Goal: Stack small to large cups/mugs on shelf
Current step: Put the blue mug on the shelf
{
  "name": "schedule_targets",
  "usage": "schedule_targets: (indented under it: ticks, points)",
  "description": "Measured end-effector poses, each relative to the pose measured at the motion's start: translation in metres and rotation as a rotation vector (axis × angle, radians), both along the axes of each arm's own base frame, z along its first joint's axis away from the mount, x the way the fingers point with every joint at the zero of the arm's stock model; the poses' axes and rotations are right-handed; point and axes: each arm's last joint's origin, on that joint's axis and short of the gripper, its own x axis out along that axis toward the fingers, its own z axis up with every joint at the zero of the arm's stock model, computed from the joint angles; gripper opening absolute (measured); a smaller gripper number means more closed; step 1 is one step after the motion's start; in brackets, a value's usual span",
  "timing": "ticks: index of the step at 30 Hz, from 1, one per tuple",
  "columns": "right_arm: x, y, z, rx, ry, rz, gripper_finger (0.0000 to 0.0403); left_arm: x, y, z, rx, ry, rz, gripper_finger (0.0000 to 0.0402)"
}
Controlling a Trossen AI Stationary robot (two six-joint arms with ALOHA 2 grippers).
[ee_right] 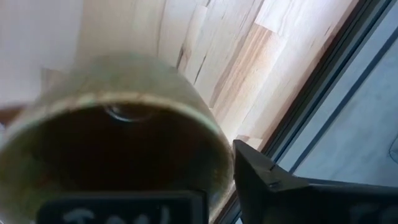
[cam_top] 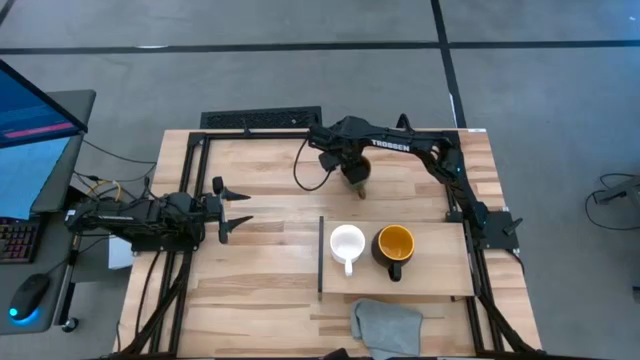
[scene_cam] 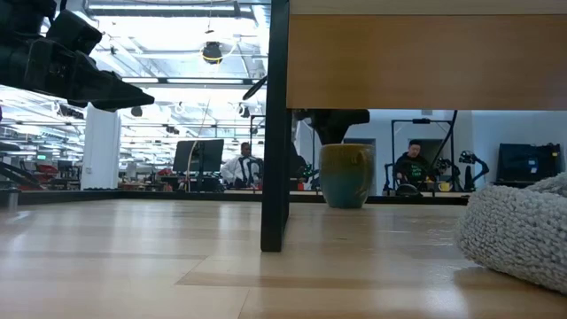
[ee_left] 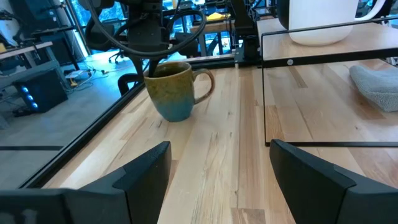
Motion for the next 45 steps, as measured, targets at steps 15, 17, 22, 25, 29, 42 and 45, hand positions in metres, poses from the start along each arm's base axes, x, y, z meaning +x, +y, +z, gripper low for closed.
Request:
schedule_targets:
  ticks: [15,17,22,25,29,42,45]
  points:
    - [-0.006,0.001,0.003,0.031,0.005,-0.104,0.0030,0.000,0.000,0.000,0.000,0.000,0.000,0.0266]
    - [-0.007,0.000,0.002,0.046,0.004,-0.130,0.0030,0.000,0.000,0.000,0.000,0.000,0.000,0.0266]
    - [-0.009,0.002,0.009,0.066,0.015,-0.175,0.0028,0.000,0.000,0.000,0.000,0.000,0.000,0.0266]
    - [-0.008,0.003,0.017,0.113,-0.002,-0.184,0.0023,0.000,0.000,0.000,0.000,0.000,0.000,0.0266]
    - [-0.004,0.005,0.030,0.166,-0.069,-0.208,0.0016,0.000,0.000,0.000,0.000,0.000,0.000,0.0266]
    - [-0.004,0.007,0.029,0.260,-0.090,-0.229,0.0015,0.000,0.000,0.000,-0.013,-0.003,0.002,0.0266]
    - [-0.003,0.008,0.025,0.263,-0.094,-0.227,0.0015,0.000,0.000,0.000,-0.013,-0.003,0.002,0.0266]
